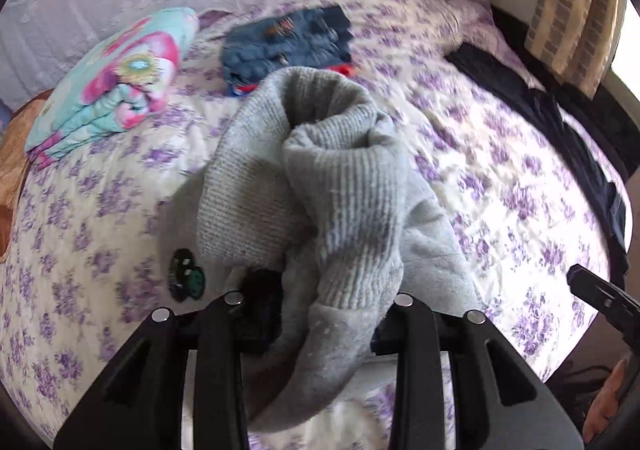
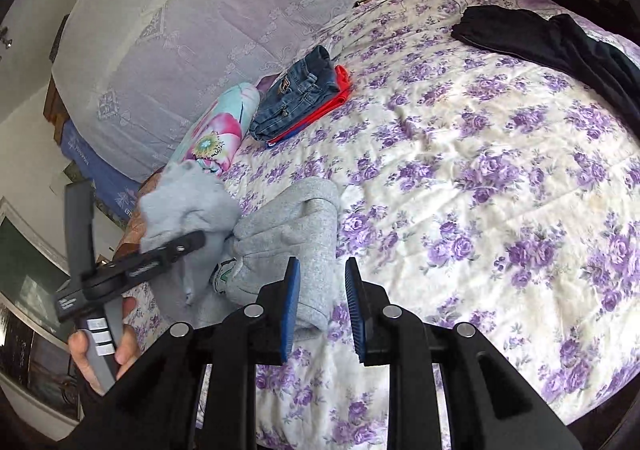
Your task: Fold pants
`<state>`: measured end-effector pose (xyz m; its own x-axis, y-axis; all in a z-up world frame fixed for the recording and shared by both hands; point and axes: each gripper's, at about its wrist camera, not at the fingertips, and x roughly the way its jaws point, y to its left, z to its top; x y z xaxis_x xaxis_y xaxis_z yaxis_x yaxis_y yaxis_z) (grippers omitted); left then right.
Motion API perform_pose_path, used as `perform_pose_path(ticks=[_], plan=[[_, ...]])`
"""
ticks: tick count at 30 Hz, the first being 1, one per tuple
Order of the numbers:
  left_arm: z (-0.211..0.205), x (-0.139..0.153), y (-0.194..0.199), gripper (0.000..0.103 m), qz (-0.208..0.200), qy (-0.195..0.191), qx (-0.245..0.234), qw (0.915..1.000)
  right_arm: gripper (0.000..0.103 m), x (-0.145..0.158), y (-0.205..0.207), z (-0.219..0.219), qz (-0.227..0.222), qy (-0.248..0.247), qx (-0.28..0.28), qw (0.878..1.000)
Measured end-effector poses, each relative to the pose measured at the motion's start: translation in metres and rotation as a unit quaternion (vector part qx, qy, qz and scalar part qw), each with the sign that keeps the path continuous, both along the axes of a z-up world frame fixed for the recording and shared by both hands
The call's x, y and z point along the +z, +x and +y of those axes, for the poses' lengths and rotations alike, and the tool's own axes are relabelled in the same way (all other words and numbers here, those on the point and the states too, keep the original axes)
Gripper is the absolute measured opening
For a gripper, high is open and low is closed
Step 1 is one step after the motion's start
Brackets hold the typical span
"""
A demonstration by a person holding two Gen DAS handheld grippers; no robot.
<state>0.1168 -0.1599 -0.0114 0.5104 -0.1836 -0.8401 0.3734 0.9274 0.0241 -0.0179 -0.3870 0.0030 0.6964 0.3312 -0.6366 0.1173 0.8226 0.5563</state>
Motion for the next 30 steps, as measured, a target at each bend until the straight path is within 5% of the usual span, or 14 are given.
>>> perform_pose_path(ticks=[2, 6, 10, 13, 15, 18, 22, 24, 30], plan=[[-0.035, -0.037, 0.008, 0.039, 0.02, 0.029, -0.005, 0.9994, 0.024, -0.009, 0.002, 0.0, 0.012, -0.003, -0.001, 1.0], [-0.066, -0.054, -0.017, 0.05, -0.048, 0.103, -0.007, 0.9935, 0.024, -0.021, 0.0, 0.004, 0.03, -0.011, 0.006, 0.999], [-0.052, -0.024, -0.042, 0.078, -0.011, 0.013, -0.063, 0.9979, 0.025, -0.027, 0.004, 0.006, 0.04, -0.016, -0.004, 0.999], [-0.022, 0.008, -0.061, 0.081, -0.017, -0.061, -0.086, 0.9942, 0.026, -0.028, 0.008, 0.013, 0.045, -0.026, 0.006, 0.999], [0.011, 0.024, -0.059, 0.082, -0.022, -0.104, -0.068, 0.992, 0.035, -0.026, 0.013, 0.018, 0.038, -0.026, 0.017, 0.999], [0.054, 0.02, -0.038, 0.083, -0.025, -0.107, -0.013, 0.9939, 0.063, -0.014, 0.026, 0.027, 0.003, -0.003, 0.04, 0.999], [0.075, -0.038, 0.003, 0.082, 0.079, -0.112, 0.0, 0.9906, 0.069, -0.017, 0.065, 0.042, 0.02, 0.07, 0.085, 0.994], [0.072, -0.058, 0.001, 0.084, 0.078, -0.092, 0.011, 0.9926, 0.07, -0.02, 0.073, 0.054, 0.039, 0.077, 0.095, 0.992], [0.073, -0.057, -0.008, 0.084, 0.058, -0.097, -0.003, 0.9936, 0.08, -0.018, 0.071, 0.098, 0.054, 0.025, 0.122, 0.991]])
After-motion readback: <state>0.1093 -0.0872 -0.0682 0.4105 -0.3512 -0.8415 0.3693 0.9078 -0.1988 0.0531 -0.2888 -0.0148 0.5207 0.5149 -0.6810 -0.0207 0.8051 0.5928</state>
